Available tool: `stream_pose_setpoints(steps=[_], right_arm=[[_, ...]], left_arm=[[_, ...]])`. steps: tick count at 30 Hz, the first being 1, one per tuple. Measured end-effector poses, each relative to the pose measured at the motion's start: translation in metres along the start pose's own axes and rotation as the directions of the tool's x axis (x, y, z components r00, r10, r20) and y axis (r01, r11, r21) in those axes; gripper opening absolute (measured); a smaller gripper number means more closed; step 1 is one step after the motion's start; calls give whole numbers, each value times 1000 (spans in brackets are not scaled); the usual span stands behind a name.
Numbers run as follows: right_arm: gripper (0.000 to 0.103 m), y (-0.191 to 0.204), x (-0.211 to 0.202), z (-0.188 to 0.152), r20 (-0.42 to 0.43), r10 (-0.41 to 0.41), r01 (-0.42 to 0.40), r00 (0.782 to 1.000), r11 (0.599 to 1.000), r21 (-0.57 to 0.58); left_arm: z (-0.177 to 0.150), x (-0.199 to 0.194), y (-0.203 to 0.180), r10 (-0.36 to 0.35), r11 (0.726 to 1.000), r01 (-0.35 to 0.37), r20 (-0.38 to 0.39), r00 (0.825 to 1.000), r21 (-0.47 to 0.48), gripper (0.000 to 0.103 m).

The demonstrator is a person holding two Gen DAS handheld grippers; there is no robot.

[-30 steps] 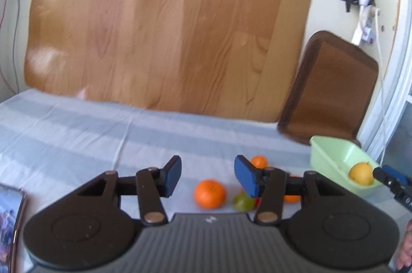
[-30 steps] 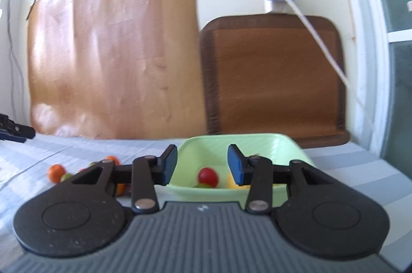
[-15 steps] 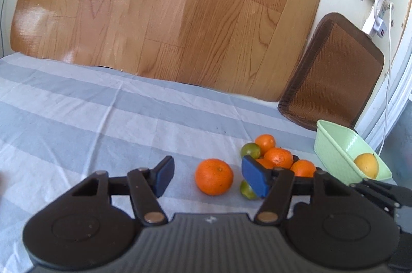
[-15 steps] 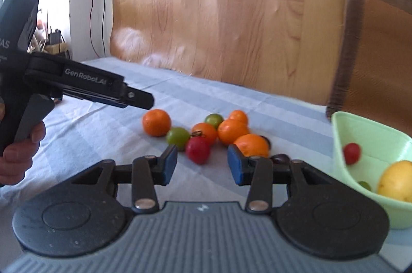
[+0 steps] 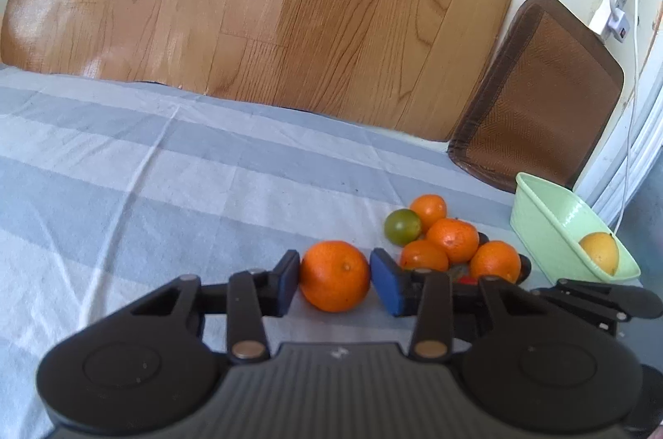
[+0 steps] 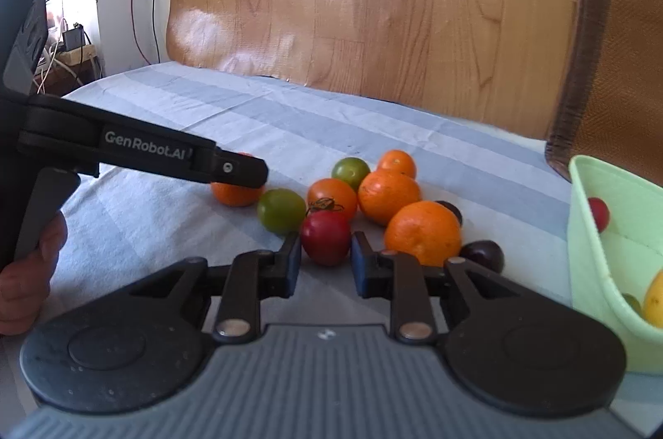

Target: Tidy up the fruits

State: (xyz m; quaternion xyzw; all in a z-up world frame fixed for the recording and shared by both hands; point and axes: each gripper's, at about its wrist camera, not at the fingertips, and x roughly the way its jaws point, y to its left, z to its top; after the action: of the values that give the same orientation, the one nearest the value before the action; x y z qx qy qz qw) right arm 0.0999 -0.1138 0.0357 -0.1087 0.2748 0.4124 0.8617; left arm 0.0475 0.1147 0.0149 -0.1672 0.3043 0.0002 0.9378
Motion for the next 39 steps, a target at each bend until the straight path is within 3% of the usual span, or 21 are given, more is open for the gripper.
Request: stream_pose_setpoints(steps=[5,9,14,22,25,39], right_arm=[[28,-3,-37,-21,39,-13,12,999,1000,9],[28,-18,-66,-48,34,-65,63,997,996,68],[28,-39,-87,-65,25,-137,132,990,980,152],[31,-40,-87,-70,21,-143,138,989,975,172],[31,-42,-88,-71,22,-140,133,990,975,179],[32,-39,-88,-71,17,-154,149,988,976,157]], left_arm=[[-17,-29,-11,-77,997,77,7,997,-18,38],[-33,-48,-34,-141,989,141,6,990,35,38],[-51,-44,-61,-207,975,210,-48,977,78,38],[-68,-35,-82,-154,973,162,-66,986,162,41],[-69,-36,-86,-139,972,148,-59,988,182,49],[-67,-37,-84,-141,973,148,-52,989,175,61]])
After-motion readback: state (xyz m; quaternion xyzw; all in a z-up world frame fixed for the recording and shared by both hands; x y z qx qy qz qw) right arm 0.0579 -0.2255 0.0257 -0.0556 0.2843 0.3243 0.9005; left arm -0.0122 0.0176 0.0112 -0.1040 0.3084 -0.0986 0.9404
